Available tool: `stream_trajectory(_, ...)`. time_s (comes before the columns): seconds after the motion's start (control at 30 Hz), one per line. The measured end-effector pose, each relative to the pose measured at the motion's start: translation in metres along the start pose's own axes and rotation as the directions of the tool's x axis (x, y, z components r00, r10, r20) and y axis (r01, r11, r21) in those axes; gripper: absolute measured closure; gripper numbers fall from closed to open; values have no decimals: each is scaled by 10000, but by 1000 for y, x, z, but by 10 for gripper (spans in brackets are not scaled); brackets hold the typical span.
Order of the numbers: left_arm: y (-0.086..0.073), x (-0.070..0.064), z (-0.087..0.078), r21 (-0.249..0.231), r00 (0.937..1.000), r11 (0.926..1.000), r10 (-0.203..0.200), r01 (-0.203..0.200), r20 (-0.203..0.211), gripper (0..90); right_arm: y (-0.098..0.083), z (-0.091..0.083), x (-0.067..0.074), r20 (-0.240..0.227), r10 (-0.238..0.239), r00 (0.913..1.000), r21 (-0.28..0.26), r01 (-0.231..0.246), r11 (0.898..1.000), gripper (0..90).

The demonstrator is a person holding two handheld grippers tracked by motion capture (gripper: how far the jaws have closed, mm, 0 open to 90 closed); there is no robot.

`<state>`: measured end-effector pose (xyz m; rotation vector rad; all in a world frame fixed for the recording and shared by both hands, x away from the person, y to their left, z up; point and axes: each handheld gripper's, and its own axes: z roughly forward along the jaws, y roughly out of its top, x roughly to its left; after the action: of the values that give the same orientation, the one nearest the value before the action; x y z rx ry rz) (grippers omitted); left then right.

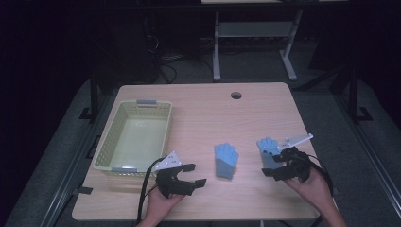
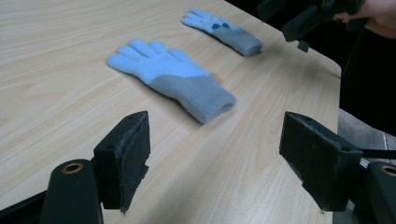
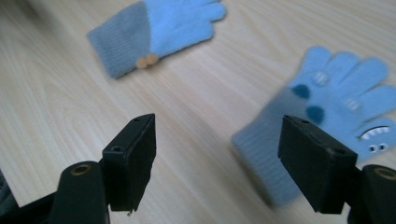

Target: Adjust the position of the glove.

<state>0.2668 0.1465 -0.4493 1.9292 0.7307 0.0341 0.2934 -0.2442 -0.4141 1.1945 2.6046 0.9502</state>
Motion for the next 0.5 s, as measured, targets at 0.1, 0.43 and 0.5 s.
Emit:
stream_trajectory(0.1, 0, 0, 0, 9, 10000, 10000, 84, -84, -28, 244, 8, -3, -6, 128, -94, 9999, 78, 93, 9999, 286)
stream_trajectory(0.43, 1, -1, -1, -175, 10000, 9998, -46, 46, 28, 244, 21, 3, -22, 404, -69, 9992, 445, 51, 9990, 334)
stream_trajectory(0.5, 2, -2, -1, -180, 10000, 9998, 6, -5, 21, 244, 23, 5, -26, 473, -29, 9989, 473, 7, 9989, 359)
